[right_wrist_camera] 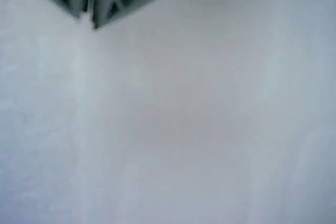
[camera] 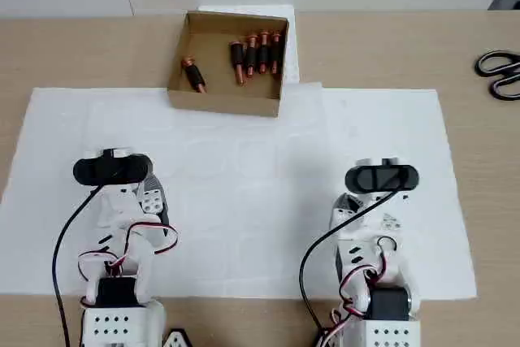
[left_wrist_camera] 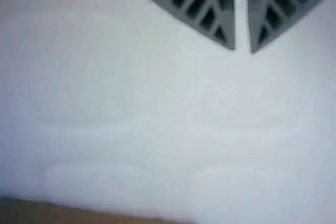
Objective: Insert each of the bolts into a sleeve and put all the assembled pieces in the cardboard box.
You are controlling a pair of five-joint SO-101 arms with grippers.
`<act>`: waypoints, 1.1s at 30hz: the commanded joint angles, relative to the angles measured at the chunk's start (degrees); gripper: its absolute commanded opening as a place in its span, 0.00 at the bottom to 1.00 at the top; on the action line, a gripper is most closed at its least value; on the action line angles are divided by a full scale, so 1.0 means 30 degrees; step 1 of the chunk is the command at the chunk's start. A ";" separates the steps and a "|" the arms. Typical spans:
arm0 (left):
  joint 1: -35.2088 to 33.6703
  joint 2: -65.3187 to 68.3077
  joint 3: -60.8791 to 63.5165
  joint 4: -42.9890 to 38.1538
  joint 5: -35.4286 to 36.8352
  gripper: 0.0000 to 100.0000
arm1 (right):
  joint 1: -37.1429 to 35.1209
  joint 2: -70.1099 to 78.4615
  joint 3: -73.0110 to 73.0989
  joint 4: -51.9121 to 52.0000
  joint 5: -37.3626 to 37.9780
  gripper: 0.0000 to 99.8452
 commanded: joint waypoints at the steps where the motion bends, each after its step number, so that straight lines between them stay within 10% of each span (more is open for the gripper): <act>1: -0.0059 -0.0234 -0.0103 0.0088 -0.0088 0.01 | 0.0718 -0.0220 0.0147 0.0132 0.0000 0.00; 33: -0.0088 -0.0234 -0.0103 0.0000 -0.0059 0.01 | 0.0864 -0.0220 0.0147 0.0015 0.0059 0.00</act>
